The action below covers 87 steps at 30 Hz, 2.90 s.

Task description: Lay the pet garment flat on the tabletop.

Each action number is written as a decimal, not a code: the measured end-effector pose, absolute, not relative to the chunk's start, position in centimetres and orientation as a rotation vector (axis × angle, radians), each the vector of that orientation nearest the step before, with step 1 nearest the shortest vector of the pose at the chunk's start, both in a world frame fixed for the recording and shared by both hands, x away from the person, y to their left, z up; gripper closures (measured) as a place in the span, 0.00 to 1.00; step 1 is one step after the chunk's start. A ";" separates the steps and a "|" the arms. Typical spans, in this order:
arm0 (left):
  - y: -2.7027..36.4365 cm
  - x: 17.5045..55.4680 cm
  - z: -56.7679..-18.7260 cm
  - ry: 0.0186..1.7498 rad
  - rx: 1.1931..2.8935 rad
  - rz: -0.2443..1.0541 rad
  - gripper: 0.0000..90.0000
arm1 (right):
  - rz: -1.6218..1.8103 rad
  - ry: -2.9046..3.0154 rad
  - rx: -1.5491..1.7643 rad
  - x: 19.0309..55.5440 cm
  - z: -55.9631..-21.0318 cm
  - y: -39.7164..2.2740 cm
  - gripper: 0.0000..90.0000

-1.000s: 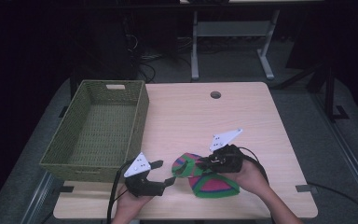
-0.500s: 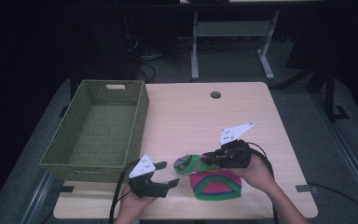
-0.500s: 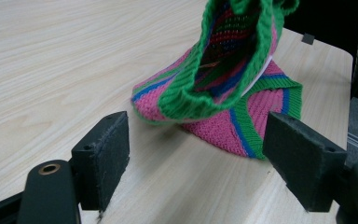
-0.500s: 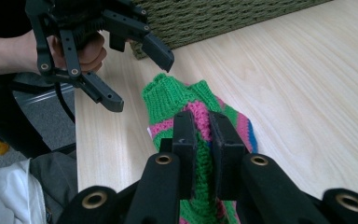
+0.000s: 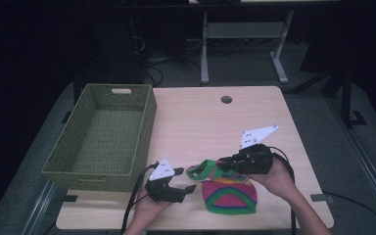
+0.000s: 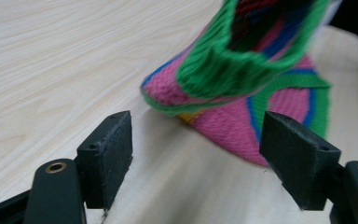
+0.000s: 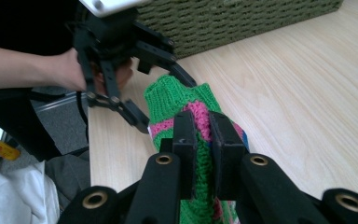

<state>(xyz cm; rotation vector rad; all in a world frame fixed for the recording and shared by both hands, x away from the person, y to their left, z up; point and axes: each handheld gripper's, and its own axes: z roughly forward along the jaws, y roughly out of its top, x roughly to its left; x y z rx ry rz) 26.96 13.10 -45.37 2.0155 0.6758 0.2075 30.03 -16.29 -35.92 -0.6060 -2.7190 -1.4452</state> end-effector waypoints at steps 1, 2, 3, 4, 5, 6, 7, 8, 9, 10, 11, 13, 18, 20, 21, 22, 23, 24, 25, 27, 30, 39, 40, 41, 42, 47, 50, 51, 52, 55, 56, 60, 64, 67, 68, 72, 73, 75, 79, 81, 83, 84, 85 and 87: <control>13.0 27.2 -45.4 0.676 2.020 0.209 0.29 | -1.450 -2.716 -0.605 30.0 -35.8 -16.3 0.91; 12.8 27.4 -45.4 0.675 2.018 0.213 0.30 | -1.455 -2.711 -0.603 30.0 -35.8 -16.3 0.91; 12.7 27.6 -45.4 0.675 2.014 0.216 0.31 | -1.455 -2.706 -0.605 30.0 -35.8 -16.3 0.91; 12.6 27.9 -45.4 0.677 2.007 0.210 0.33 | -1.455 -2.709 -0.603 30.1 -35.7 -16.3 0.91; 12.5 28.2 -45.4 0.674 2.007 0.206 0.34 | -1.453 -2.709 -0.604 30.1 -35.7 -16.3 0.91; 12.3 28.4 -45.4 0.675 2.003 0.201 0.36 | -1.450 -2.709 -0.605 30.1 -35.7 -16.3 0.91; 12.1 28.6 -45.4 0.669 2.003 0.197 0.38 | -1.448 -2.713 -0.605 30.1 -35.8 -16.3 0.91; 12.0 28.8 -45.5 0.668 2.002 0.186 0.41 | -1.446 -2.712 -0.608 30.1 -35.8 -16.4 0.91; 11.8 28.9 -45.5 0.667 2.003 0.173 0.46 | -1.449 -2.711 -0.611 30.2 -35.8 -16.5 0.91; 11.7 29.1 -45.5 0.667 2.004 0.157 0.52 | -1.448 -2.711 -0.615 30.3 -35.8 -16.5 0.91; 11.6 29.2 -45.4 0.665 2.002 0.142 0.57 | -1.448 -2.707 -0.620 30.3 -35.9 -16.6 0.91; 11.4 29.1 -45.3 0.652 1.995 0.141 0.67 | -1.444 -2.710 -0.627 30.4 -36.0 -16.8 0.91; 11.5 29.4 -44.2 0.627 1.984 0.154 0.88 | -1.457 -2.704 -0.667 30.5 -36.2 -17.8 0.91; 11.6 29.5 -43.8 0.621 1.981 0.165 0.90 | -1.449 -2.715 -0.692 30.6 -36.4 -18.3 0.91; 11.6 29.6 -43.6 0.617 1.985 0.170 0.91 | -1.450 -2.713 -0.705 30.7 -36.6 -18.5 0.91; 11.5 29.6 -43.4 0.618 1.990 0.168 0.91 | -1.447 -2.708 -0.722 30.8 -36.7 -18.8 0.91; 11.4 29.7 -43.3 0.616 1.994 0.175 0.91 | -1.449 -2.710 -0.734 30.8 -36.9 -19.1 0.91; 11.3 29.7 -43.2 0.612 2.002 0.180 0.91 | -1.455 -2.709 -0.742 31.0 -37.1 -19.4 0.91; 11.2 29.8 -43.0 0.615 2.008 0.177 0.91 | -1.453 -2.707 -0.754 31.0 -37.2 -19.6 0.91; 10.9 29.9 -42.6 0.606 2.021 0.193 0.91 | -1.446 -2.705 -0.778 31.1 -37.5 -20.0 0.91; 10.6 30.3 -41.6 0.603 2.036 0.204 0.91 | -1.444 -2.709 -0.794 31.1 -37.8 -20.3 0.91; 10.2 32.1 -39.8 0.632 2.103 0.214 0.91 | -1.460 -2.721 -0.845 31.8 -38.0 -19.8 0.91; 10.1 32.3 -39.7 0.640 2.104 0.216 0.91 | -1.462 -2.722 -0.851 32.0 -38.0 -19.8 0.91; 10.1 32.5 -39.7 0.644 2.111 0.217 0.91 | -1.462 -2.718 -0.865 32.2 -38.1 -19.9 0.90; 10.1 32.7 -39.7 0.653 2.113 0.216 0.91 | -1.464 -2.708 -0.881 32.5 -38.2 -19.9 0.90; 9.3 33.9 -40.7 0.695 2.145 0.209 0.91 | -1.397 -2.739 -0.907 34.0 -38.8 -19.8 0.90; 9.0 34.6 -41.2 0.729 2.137 0.195 0.91 | -1.399 -2.708 -0.968 35.0 -39.3 -20.2 0.90; 8.9 34.8 -41.3 0.730 2.136 0.188 0.91 | -1.401 -2.696 -0.984 35.3 -39.5 -20.4 0.90; 8.9 35.0 -41.4 0.733 2.135 0.174 0.91 | -1.399 -2.687 -1.001 35.6 -39.7 -20.5 0.90; 8.6 35.3 -41.8 0.748 2.134 0.166 0.91 | -1.379 -2.689 -1.021 36.2 -40.3 -20.6 0.89; 8.5 35.4 -41.9 0.758 2.132 0.159 0.91 | -1.375 -2.693 -1.034 36.4 -40.4 -20.6 0.89; 8.3 35.9 -42.3 0.791 2.132 0.154 0.91 | -1.382 -2.683 -1.067 37.0 -40.9 -20.8 0.89; 8.3 36.3 -42.5 0.828 2.130 0.155 0.91 | -1.382 -2.676 -1.106 37.7 -41.2 -20.9 0.89; 8.2 36.3 -42.6 0.850 2.137 0.176 0.91 | -1.378 -2.667 -1.130 38.3 -41.5 -20.8 0.89; 8.1 36.3 -42.6 0.858 2.138 0.188 0.91 | -1.374 -2.661 -1.139 38.5 -41.5 -20.7 0.89; 8.2 36.5 -42.5 0.877 2.127 0.198 0.91 | -1.387 -2.644 -1.167 39.1 -41.9 -20.6 0.89; 8.2 36.7 -42.5 0.884 2.126 0.193 0.91 | -1.388 -2.639 -1.175 39.2 -42.1 -20.6 0.89; 8.2 36.9 -42.4 0.887 2.126 0.198 0.91 | -1.389 -2.625 -1.193 39.4 -42.2 -20.6 0.89; 7.9 37.3 -42.3 0.896 2.130 0.200 0.90 | -1.380 -2.619 -1.223 39.9 -42.5 -20.7 0.88; 7.8 37.5 -42.3 0.902 2.129 0.199 0.90 | -1.381 -2.613 -1.240 40.0 -42.5 -20.8 0.88; 7.7 37.6 -42.3 0.909 2.129 0.199 0.90 | -1.384 -2.616 -1.244 40.1 -42.6 -20.9 0.88; 7.7 37.7 -42.4 0.912 2.128 0.197 0.90 | -1.378 -2.614 -1.250 40.2 -42.6 -20.9 0.88; 7.7 37.8 -42.5 0.918 2.122 0.191 0.90 | -1.378 -2.617 -1.254 40.2 -42.7 -21.0 0.88; 7.7 38.0 -42.7 0.926 2.123 0.185 0.89 | -1.376 -2.613 -1.266 40.2 -42.8 -21.1 0.88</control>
